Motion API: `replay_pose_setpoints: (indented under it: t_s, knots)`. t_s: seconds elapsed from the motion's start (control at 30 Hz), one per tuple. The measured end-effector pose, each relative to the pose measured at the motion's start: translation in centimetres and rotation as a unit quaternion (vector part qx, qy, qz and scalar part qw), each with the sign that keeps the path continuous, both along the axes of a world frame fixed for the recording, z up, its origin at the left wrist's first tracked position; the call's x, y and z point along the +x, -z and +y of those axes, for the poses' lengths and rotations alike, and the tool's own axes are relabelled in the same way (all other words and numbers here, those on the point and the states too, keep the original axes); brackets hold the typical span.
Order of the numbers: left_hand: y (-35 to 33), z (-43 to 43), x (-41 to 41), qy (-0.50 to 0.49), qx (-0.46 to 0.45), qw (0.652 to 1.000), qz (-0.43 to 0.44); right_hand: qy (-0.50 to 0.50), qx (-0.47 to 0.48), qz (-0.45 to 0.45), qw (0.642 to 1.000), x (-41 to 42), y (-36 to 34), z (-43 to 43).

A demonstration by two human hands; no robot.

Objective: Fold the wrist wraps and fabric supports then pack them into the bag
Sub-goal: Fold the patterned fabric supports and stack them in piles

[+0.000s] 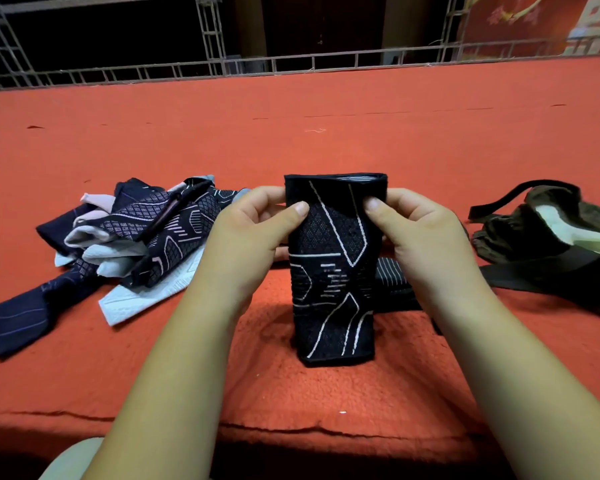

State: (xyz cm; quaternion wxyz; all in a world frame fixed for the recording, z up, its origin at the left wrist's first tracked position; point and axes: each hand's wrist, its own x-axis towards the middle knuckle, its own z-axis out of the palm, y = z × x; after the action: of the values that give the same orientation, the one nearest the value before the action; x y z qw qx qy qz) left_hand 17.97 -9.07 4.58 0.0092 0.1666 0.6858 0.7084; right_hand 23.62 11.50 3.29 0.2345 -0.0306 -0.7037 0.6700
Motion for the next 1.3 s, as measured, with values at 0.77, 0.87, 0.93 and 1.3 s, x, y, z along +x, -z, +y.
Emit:
replay_pose_setpoints:
  t_s: [0.77,0.87,0.93,1.3]
  knots:
    - [0.7,0.2,-0.3,0.064,0.029,0.994,-0.082,-0.136,-0.095,-0.034,0.986,-0.8,1.5,1.7]
    - [0.8,0.4,-0.3,0.068,0.052,0.99,-0.108,-0.155,-0.155,-0.046,0.975,-0.7,1.4,1.6]
    - [0.9,0.3,-0.5,0.065,0.057,0.99,-0.115,-0.162,-0.156,-0.056,0.973,-0.6,1.3,1.8]
    - [0.5,0.2,-0.8,0.078,0.078,0.988,-0.109,-0.173,-0.094,-0.03,0.98,-1.2,2.0,2.1]
